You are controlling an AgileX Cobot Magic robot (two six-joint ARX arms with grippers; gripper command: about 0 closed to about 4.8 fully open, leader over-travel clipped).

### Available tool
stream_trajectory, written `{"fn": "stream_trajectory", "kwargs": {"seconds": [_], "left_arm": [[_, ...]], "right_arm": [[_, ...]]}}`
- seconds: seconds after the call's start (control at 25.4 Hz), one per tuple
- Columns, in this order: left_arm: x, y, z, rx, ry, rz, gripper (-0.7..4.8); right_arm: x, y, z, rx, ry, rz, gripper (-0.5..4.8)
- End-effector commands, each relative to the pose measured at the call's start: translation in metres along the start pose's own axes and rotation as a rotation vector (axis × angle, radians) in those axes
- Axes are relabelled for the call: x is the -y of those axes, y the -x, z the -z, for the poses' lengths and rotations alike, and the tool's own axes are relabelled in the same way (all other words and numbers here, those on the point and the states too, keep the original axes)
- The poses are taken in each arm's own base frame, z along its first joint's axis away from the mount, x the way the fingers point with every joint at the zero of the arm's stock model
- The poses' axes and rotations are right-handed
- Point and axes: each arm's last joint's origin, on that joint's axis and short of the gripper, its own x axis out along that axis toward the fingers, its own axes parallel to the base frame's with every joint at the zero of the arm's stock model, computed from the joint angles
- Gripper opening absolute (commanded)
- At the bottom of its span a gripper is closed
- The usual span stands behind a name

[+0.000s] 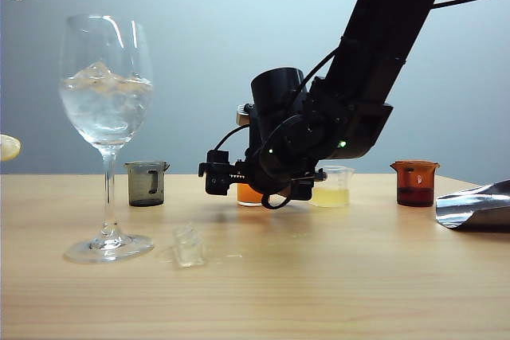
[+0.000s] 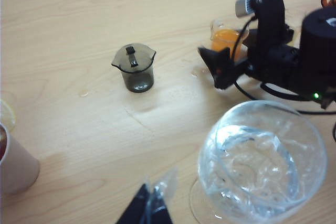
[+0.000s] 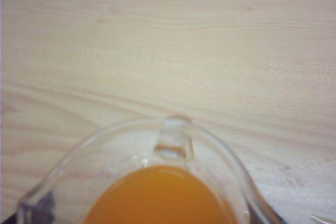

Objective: Pick up the second measuring cup from the left, pour the orange juice inside into the goblet, and finally put the measuring cup back in its original place.

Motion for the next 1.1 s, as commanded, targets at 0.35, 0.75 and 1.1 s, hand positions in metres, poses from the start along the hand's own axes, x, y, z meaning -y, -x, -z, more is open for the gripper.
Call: {"fn": "stream_trajectory", "kwargs": {"seconds": [0.35, 0.75, 1.1], "left_arm": [[0.0, 0.001, 0.001, -0.002, -0.028, 0.003, -0.05], [0.0, 0.013, 0.0, 0.044, -0.03, -0.003, -0.05], [0.003, 0.043, 0.007, 0.033, 0.004, 0.01, -0.05]], "right_arm": [[0.0, -0.006, 0.007, -0.04, -0.04, -0.019, 1.87], [-0.008, 0.008, -0.036, 0.037, 0.014, -0.111, 1.87], [-0.015, 0.063, -0.126, 0.076, 0.133, -0.248, 1.88]]}}
